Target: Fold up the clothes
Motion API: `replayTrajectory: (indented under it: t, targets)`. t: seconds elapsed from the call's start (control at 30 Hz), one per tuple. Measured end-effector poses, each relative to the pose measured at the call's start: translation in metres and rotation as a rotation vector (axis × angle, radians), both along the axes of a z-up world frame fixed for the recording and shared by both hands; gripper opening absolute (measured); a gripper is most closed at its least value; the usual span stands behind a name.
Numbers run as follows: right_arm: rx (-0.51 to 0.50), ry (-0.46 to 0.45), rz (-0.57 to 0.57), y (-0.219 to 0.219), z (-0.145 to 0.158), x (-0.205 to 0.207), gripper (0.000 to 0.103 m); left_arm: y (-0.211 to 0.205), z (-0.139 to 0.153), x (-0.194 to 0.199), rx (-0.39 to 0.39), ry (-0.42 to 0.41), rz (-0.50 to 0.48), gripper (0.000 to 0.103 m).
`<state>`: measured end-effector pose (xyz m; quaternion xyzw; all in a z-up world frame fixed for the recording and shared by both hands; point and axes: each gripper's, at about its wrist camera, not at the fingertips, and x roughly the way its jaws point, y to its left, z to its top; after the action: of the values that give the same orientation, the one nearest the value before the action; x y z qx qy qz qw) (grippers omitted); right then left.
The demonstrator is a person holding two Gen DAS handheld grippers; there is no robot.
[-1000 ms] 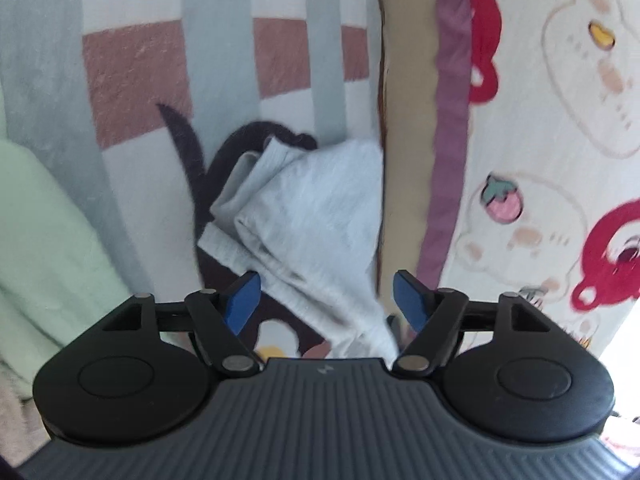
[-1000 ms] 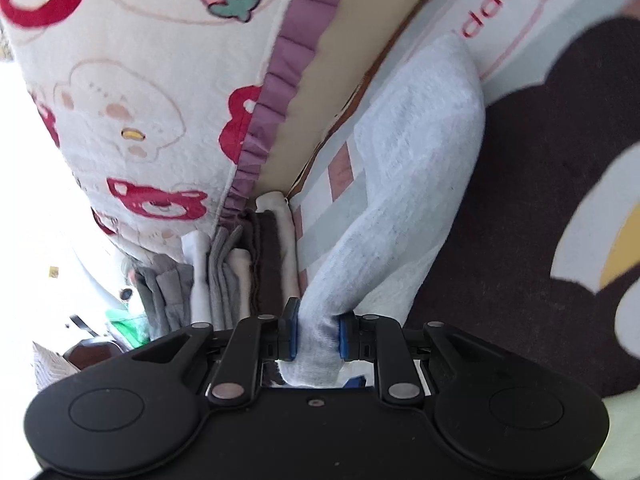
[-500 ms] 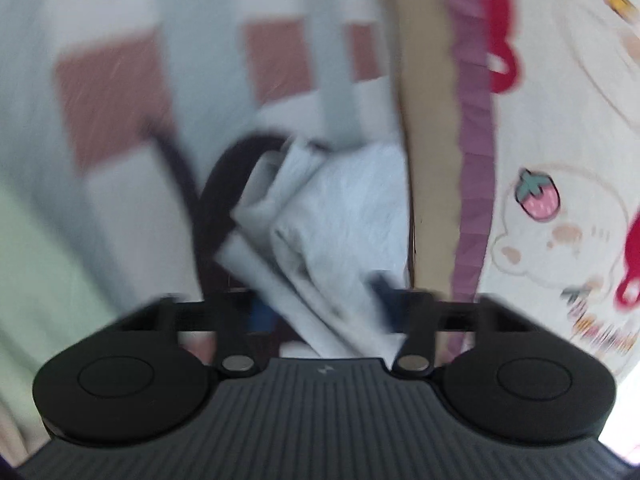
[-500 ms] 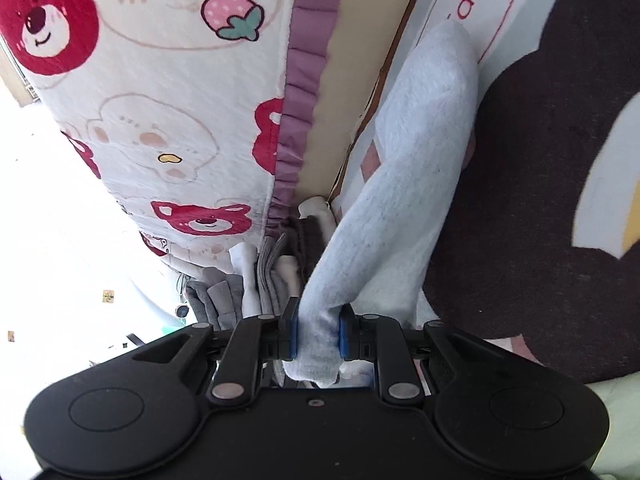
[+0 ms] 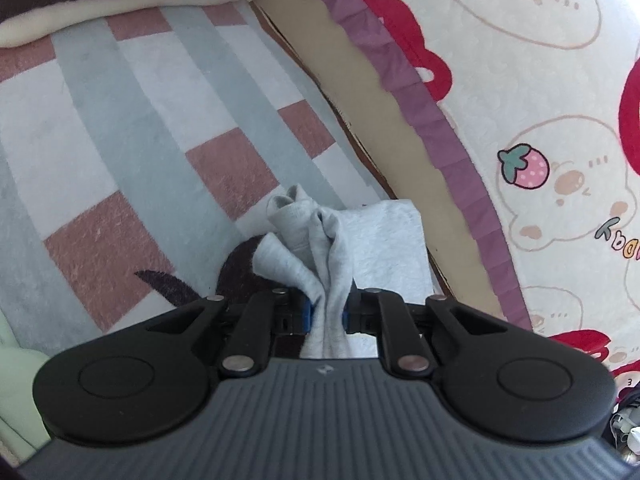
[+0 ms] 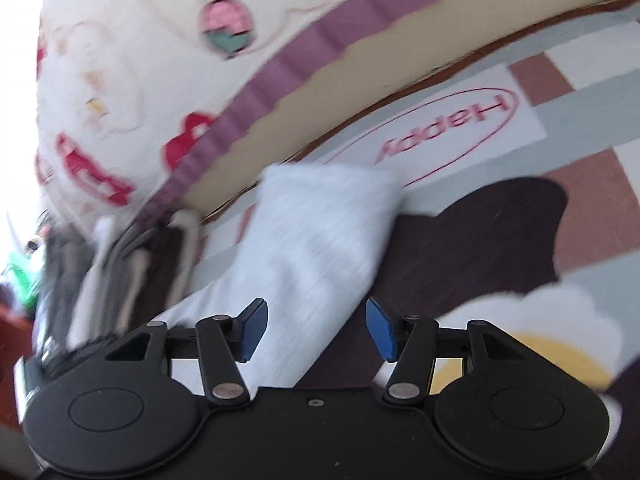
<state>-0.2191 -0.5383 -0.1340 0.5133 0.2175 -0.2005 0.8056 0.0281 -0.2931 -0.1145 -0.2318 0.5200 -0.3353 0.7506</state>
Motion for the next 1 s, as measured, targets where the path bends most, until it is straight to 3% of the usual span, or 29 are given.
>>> replayTrajectory:
  t: [0.1,0.27,0.43,0.5,0.6,0.7,0.83,1.0]
  targets:
    - [0.057,-0.002,-0.068,-0.022,-0.022,0.011,0.062,0.001,-0.005,0.002,0.010,0.009,0.001,0.012]
    - [0.001,-0.023,-0.122,-0.037,-0.038,0.037,0.065,0.004,-0.020,0.005,0.052,0.040,0.000,0.012]
    - [-0.073,-0.085,-0.102,-0.046,-0.042,0.066,0.068,0.011,-0.046,0.016,0.054,0.175,0.022,0.012]
    - [-0.093,-0.133,-0.070,-0.049,-0.045,0.069,0.044,0.011,-0.052,0.017,0.063,0.191,0.028,0.012]
    - [-0.147,-0.169,-0.030,-0.047,-0.031,0.061,0.036,0.006,-0.041,0.011,0.073,0.101,-0.006,0.010]
    - [-0.243,-0.188,0.004,-0.034,0.002,0.057,0.035,0.001,-0.011,-0.001,0.084,-0.091,-0.087,0.009]
    - [-0.357,-0.252,0.036,-0.021,0.055,0.052,0.035,0.006,0.028,-0.017,0.093,-0.301,-0.116,0.009]
    - [-0.481,-0.298,0.132,0.010,0.121,0.057,0.035,0.039,0.082,-0.031,0.094,-0.481,-0.128,0.009]
